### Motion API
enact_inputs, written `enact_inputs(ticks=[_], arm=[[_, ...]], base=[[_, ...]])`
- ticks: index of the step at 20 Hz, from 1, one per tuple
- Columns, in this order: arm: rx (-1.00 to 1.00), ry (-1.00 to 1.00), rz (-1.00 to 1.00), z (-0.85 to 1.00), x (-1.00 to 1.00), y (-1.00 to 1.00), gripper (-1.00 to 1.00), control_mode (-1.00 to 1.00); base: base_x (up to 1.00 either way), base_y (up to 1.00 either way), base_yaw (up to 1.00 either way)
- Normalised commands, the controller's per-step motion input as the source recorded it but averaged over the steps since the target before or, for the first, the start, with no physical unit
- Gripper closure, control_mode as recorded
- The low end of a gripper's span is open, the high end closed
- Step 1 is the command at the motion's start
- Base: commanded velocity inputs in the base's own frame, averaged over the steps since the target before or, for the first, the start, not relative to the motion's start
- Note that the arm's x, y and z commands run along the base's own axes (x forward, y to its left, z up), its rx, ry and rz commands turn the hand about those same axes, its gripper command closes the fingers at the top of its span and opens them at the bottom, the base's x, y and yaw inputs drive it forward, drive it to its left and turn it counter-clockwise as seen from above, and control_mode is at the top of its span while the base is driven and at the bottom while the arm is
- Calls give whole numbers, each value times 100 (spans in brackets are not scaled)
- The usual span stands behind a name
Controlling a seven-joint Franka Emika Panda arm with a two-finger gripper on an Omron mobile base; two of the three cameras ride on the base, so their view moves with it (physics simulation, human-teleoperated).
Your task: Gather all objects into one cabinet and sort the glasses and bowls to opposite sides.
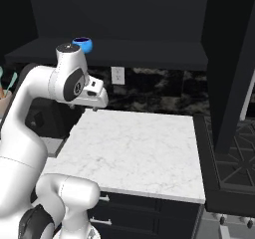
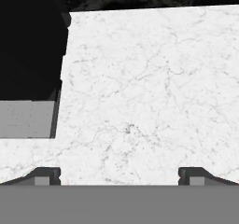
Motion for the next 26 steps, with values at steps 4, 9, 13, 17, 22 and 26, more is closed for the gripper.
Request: enact_inputs(ticks=[4,9,13,17,22,26], arm=[[0,-1,0,0,19,0,-100,-100],[0,-23,7,50,25,7,-100,-100],[0,-23,14,100,5,32,-100,-100],[0,-23,14,96,2,46,-100,-100],[0,-19,6,75,65,44,-100,-100],[0,7,0,29,82,33,-100,-100]], base=[[0,0,0],[0,0,0],[0,0,0],[0,0,0],[0,0,0],[0,0,0]])
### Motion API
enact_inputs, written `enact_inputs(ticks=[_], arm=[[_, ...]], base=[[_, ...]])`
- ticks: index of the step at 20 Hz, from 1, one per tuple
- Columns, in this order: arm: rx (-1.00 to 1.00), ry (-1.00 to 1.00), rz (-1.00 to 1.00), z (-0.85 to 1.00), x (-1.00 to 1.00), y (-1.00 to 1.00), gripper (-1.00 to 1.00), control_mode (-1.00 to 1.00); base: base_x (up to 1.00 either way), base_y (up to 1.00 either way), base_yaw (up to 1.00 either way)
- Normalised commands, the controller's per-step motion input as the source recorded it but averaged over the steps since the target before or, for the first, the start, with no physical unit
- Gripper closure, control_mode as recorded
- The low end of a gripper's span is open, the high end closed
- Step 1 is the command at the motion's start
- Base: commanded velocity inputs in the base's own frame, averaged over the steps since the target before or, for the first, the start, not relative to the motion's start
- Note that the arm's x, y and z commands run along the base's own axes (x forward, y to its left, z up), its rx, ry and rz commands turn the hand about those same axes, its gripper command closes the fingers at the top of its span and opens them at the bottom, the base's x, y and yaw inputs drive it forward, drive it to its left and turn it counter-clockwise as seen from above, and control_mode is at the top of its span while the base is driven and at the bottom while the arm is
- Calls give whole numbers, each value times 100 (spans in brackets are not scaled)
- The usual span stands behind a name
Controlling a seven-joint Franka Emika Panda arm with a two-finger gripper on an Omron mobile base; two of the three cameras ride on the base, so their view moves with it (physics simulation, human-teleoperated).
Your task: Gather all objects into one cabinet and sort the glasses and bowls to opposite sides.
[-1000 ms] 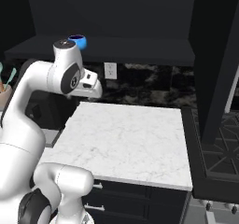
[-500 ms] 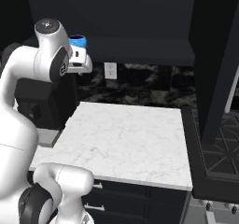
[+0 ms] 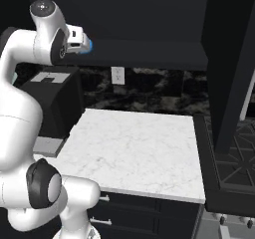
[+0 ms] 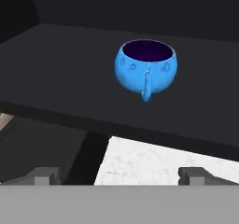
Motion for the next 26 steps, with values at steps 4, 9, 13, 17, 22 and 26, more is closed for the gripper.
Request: enact_inputs(ticks=[4,9,13,17,22,26], arm=[[0,2,0,0,2,0,-100,-100],[1,0,-6,4,33,-2,-100,-100],[0,0,-3,0,19,-1,-100,-100],[0,0,-3,0,21,0,-100,-100],[0,0,-5,-7,11,0,-100,-100],[0,0,-1,-12,11,0,-100,-100]], base=[[0,0,0],[0,0,0],[0,0,0],[0,0,0],[0,0,0],[0,0,0]])
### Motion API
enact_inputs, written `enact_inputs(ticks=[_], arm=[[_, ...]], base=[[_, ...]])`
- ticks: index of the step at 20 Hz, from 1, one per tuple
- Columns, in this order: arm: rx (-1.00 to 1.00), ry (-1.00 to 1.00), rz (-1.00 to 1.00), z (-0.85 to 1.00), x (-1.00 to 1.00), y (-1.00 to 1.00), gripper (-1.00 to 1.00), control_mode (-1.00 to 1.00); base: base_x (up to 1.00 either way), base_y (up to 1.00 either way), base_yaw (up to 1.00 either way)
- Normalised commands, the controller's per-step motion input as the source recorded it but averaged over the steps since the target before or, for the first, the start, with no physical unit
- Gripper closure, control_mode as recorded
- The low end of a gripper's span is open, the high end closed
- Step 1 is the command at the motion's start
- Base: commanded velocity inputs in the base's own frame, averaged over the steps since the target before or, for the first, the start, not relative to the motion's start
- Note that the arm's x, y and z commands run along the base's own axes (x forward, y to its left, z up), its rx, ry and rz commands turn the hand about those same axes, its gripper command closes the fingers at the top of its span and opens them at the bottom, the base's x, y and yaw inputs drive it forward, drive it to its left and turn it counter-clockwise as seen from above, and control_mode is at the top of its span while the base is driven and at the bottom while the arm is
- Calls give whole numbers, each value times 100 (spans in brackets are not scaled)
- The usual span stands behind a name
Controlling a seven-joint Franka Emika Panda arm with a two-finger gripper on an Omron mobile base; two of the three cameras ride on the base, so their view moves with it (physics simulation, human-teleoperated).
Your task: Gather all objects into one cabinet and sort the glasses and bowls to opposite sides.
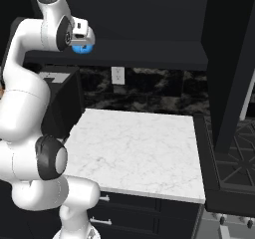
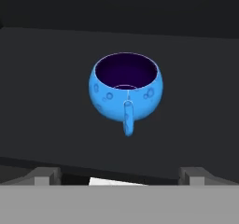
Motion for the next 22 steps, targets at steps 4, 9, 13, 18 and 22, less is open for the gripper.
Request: enact_inputs(ticks=[4,9,13,18,22], arm=[[-1,0,-3,-34,10,0,-100,-100],[-1,0,-1,-14,36,-1,-100,-100],[0,0,0,0,55,-2,-100,-100],[0,0,0,0,46,-1,-100,-100],[0,3,0,0,30,0,-100,-100]], base=[[0,0,0],[0,0,0],[0,0,0],[0,0,0],[0,0,0]])
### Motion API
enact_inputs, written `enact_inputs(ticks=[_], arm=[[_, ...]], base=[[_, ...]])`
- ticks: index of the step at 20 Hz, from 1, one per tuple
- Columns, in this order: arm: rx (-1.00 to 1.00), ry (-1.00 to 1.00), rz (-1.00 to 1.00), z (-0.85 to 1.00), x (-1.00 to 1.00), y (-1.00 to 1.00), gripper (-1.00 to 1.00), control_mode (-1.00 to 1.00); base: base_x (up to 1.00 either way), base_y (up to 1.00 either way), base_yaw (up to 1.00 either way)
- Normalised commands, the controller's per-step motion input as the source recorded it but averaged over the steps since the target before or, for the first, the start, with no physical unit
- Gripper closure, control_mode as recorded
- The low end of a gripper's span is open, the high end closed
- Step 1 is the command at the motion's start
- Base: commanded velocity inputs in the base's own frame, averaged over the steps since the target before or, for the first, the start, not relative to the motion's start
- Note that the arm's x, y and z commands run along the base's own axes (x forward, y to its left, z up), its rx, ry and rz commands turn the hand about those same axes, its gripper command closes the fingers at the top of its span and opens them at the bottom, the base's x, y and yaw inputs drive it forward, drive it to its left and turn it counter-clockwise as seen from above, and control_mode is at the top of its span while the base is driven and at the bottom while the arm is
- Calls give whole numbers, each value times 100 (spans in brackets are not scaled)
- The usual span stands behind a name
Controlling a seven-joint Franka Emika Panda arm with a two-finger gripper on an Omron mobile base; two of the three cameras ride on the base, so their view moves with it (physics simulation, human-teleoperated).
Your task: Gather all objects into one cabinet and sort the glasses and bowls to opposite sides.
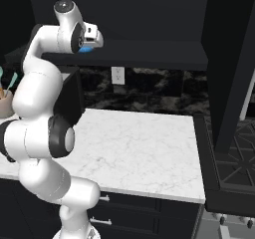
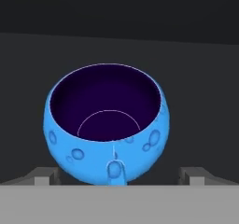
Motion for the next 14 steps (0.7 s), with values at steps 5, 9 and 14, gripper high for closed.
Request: enact_inputs(ticks=[5,9,14], arm=[[0,3,0,0,17,0,-100,-100],[0,0,0,0,21,0,100,-100],[0,0,0,0,4,0,100,-100]], base=[[0,0,0],[0,0,0],[0,0,0]])
